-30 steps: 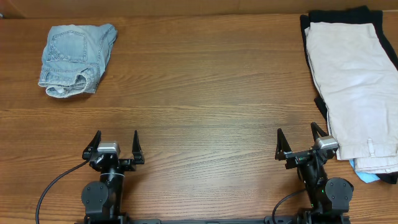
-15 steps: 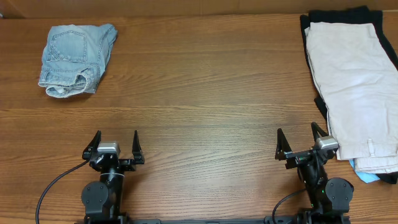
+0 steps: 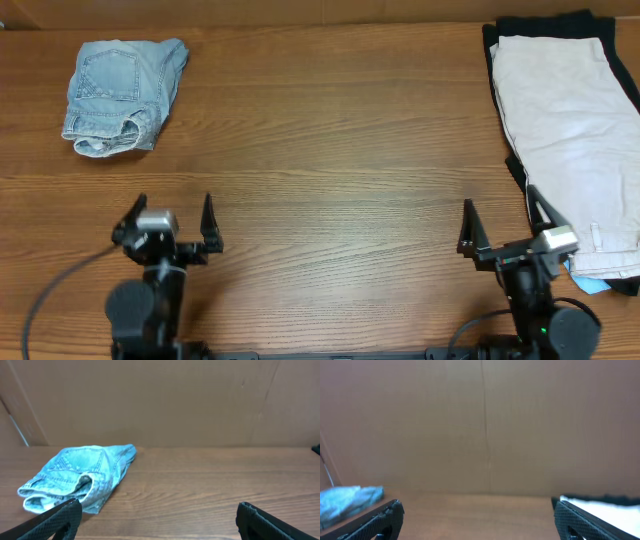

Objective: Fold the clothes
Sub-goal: 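Reach the right gripper to the beige shorts on the right stack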

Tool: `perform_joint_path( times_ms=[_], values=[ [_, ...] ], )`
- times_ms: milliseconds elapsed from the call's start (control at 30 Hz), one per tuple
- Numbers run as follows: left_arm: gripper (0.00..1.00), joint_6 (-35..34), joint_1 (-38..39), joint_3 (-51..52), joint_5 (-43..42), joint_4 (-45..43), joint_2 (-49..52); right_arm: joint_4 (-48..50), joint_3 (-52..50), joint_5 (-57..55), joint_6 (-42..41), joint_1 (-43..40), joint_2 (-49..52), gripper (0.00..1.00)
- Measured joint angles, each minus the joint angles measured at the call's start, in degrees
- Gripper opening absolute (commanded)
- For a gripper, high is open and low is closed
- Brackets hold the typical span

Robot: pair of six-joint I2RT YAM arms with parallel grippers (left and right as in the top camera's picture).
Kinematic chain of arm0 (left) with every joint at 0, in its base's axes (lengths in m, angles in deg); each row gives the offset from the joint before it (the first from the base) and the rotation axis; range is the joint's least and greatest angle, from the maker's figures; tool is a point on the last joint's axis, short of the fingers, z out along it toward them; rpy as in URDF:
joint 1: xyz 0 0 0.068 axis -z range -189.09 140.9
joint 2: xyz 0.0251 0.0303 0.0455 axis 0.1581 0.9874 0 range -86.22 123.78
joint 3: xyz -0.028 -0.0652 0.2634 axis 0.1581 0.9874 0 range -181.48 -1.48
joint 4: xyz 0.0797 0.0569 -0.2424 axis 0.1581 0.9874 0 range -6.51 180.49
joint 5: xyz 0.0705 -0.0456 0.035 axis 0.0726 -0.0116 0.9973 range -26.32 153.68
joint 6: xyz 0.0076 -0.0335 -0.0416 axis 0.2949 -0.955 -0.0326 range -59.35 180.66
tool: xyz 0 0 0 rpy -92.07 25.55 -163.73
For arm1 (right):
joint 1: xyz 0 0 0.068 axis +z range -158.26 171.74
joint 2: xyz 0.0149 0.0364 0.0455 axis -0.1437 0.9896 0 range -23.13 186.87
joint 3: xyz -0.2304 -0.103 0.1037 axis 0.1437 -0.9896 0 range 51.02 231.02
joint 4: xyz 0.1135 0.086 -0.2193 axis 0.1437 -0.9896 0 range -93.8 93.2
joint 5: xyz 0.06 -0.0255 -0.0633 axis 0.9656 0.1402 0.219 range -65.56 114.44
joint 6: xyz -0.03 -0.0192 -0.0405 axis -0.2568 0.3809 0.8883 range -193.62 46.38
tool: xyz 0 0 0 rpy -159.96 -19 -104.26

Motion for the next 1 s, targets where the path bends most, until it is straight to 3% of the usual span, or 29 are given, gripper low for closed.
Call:
perform_joint_path(
  times_ms=[167, 533, 700, 900, 1000],
  values=[
    [1.0, 0.0, 0.0, -13.8, -1.6, 5.8, 15.2, -7.5, 11.5, 0.0, 0.0, 0.0, 7.7, 1.0],
    [1.0, 0.0, 0.0, -52.8, -8.6, 36.2, 47.0, -37.9, 44.1, -0.2, -0.2, 0.0, 41.0, 1.0],
    [1.0, -0.2, 0.0, -55.7, -8.6, 36.5, 54.9, -48.9, 56.6, -0.2, -0.2, 0.0, 60.2, 1.0],
    [1.0, -1.6, 0.0, -55.8, -9.1, 37.4, 63.7, -50.2, 59.2, -0.2, -0.2, 0.0, 76.8, 1.0],
    [1.0, -1.7, 0.0, -55.8, -9.5, 37.6, 67.3, -50.5, 59.2, -1.2, -0.4, -0.2, 82.2, 0.92]
  ],
)
